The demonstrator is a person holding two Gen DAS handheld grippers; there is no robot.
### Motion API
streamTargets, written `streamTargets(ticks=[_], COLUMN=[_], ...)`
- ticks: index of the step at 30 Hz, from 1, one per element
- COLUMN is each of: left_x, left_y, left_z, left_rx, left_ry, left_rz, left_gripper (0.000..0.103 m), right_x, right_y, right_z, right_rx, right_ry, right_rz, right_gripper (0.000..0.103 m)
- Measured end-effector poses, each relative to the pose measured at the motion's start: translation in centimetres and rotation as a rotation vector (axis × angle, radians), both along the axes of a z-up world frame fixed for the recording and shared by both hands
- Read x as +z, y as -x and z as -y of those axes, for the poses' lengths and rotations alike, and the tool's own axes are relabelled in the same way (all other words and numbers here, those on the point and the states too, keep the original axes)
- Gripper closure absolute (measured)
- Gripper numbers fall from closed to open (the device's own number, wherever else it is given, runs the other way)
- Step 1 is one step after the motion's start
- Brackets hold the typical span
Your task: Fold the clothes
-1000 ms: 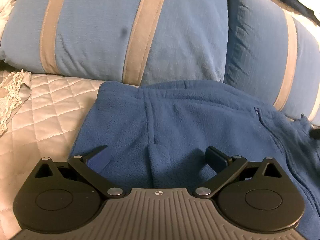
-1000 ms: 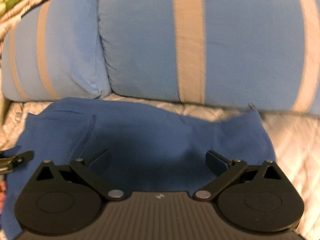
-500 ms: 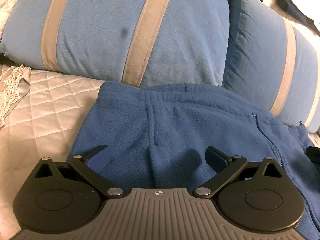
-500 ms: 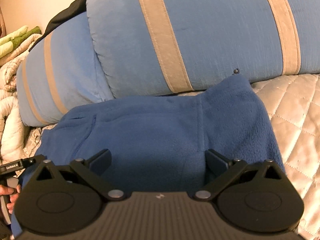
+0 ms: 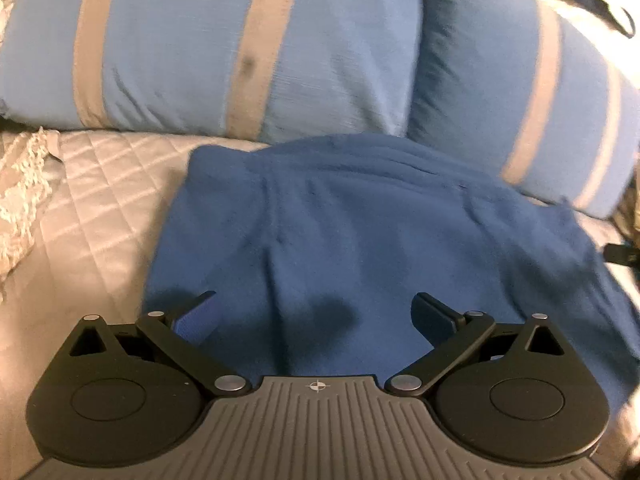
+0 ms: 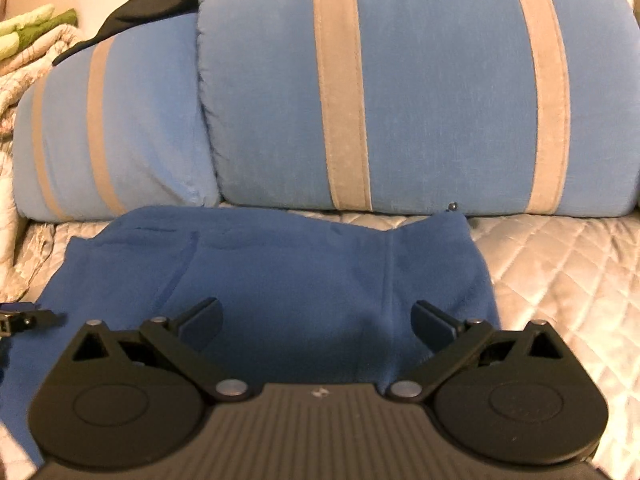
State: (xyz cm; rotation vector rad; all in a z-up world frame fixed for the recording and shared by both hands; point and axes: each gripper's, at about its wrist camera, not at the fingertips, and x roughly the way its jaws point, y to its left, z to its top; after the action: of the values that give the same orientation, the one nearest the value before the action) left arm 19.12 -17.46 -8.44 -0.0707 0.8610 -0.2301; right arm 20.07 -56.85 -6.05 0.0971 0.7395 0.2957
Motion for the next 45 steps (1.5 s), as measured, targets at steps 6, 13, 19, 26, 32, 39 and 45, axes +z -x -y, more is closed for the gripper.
streamTargets(ticks=[6, 13, 19, 26, 32, 39, 45], left_x=[1.6, 1.6, -1.7, -3.2, -3.1, -2.5, -0.9], left_y=[2.6, 3.9, 3.3, 3.7, 4.4, 4.5, 4.7], left_z=[2.0, 5.5, 7.5, 9.0, 9.1, 8.4, 6.3], left_rx=[-0.072, -0.115, -0.132, -0.120, -0.113, -0.113, -0.121], left_ry=[0.004, -0.057, -0.140, -0.212, -0.210, -0.185, -0.074], left_rz=[-0.129, -0.203, -0.253, -0.228, -0.191, -0.170, -0.153], left_gripper=[0.000, 0.000, 0.000, 0.000, 0.000, 0.000, 0.000], right_x=[1.2, 0.6, -0.9, -4.1, -4.5, -4.4, -3.0], right_y=[3.6, 6.5, 7.5, 7.9, 8.4, 8.4, 8.2], right_z=[-1.2, -2.5, -3.9, -6.1, -6.7, -6.4, -5.1], right_rx=[0.042, 0.060, 0.041, 0.040, 0.024, 0.031, 0.085], right_ry=[0.042, 0.056, 0.119, 0.240, 0.278, 0.264, 0.204], right_rz=[-0.153, -0.281, -0.317, -0.221, -0.191, -0.181, -0.202], right_gripper=[0.000, 0.000, 0.000, 0.002, 0.002, 0.002, 0.002])
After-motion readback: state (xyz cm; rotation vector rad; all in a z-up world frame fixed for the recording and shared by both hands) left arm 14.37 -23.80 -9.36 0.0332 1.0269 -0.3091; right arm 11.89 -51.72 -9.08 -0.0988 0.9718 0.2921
